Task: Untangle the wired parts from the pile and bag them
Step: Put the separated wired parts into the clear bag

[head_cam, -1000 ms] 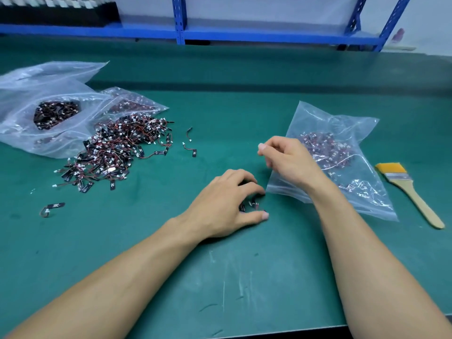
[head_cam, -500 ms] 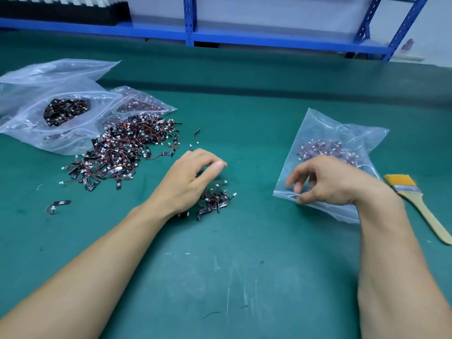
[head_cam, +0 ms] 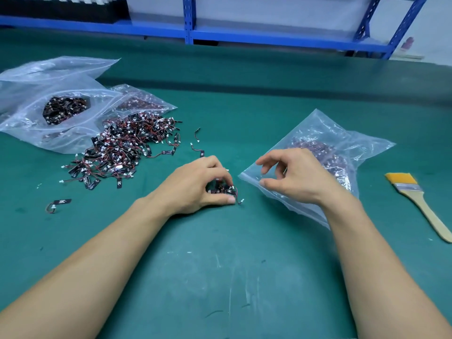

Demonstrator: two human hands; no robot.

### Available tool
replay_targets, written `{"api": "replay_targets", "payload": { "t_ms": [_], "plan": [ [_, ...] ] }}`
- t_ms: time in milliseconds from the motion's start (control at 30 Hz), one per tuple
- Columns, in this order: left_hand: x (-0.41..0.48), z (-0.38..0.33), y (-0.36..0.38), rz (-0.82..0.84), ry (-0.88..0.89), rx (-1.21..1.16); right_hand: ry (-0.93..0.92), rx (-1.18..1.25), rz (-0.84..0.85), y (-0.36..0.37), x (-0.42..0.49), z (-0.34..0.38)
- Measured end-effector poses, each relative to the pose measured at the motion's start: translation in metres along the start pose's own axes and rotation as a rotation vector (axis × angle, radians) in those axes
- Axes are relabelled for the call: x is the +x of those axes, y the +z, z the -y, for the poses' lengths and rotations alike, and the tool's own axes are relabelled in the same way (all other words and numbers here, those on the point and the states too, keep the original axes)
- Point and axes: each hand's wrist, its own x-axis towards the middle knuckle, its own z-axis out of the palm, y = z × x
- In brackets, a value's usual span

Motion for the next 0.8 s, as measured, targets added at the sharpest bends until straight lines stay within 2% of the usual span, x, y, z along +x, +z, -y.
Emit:
{"api": "replay_targets", "payload": {
  "t_ms": [133,300,433,500,600,700,800],
  "plan": [
    [0.003,0.0,0.004,-0.105,-0.034,0.002,0.006,-0.137,0.052,-0.014,-0.006,-0.003],
    [-0.003,0.009,-0.005,-0.187,-0.082,-0.247,0.117,-0.189,0.214,-0.03,-0.013,-0.011],
    [-0.011,0.023,-0.011,-0.179,-0.095,-0.351,0.099,-0.165,0.271,-0.032,-0.013,-0.012],
    [-0.012,0.025,-0.013,-0.081,-0.088,-0.277,0.089,-0.111,0.24,-0.033,-0.013,-0.011],
    [-0.006,0.018,-0.008,0.049,-0.017,0.008,0.1,-0.043,0.141,-0.03,-0.011,-0.011],
    [0.004,0.0,0.002,0.078,0.042,0.097,0.108,-0.03,0.003,-0.023,-0.006,-0.01],
    [0.007,-0.011,0.006,0.035,0.053,0.142,0.099,0.0,-0.113,-0.021,-0.004,-0.011]
  ]
}}
